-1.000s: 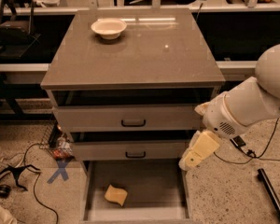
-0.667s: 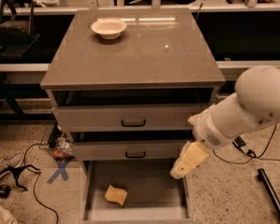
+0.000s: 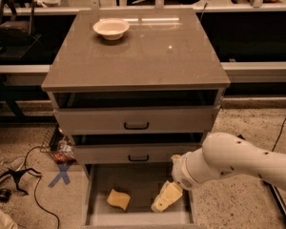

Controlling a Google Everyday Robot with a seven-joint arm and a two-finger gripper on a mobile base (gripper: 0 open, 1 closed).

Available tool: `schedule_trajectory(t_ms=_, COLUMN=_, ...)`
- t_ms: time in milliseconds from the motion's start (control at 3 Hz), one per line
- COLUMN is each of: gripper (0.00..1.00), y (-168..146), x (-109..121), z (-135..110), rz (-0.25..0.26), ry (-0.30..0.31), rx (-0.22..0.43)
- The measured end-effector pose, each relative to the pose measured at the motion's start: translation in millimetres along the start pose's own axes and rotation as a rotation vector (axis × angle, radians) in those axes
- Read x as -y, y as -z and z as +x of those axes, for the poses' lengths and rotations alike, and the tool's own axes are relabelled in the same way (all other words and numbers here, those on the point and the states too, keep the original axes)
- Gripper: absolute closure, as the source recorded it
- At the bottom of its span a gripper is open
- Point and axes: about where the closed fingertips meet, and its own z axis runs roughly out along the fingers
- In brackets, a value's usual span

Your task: Pick sponge from bottom drawer and place on counter

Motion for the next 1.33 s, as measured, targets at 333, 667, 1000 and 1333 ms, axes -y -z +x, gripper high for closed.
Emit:
schedule_trajectory(t_ms=333, gripper=0.0, y=7, x=11, z=-8, rz=0.042, ry=0.003, rx=0.02)
schedule_trajectory(t_ms=667, gripper=0.0, y=5, x=12, z=-7, rz=0.047, ry=0.0, rx=0.017)
schedule_trajectory(t_ms=1000, gripper=0.0, y=-5, x=14, z=-2, rz=0.076, ry=-0.018, rx=-0.002)
schedule_trajectory(t_ms=1333, gripper=0.0, y=-49, x=15, z=17, rz=0.066, ry=0.013, rx=-0.016)
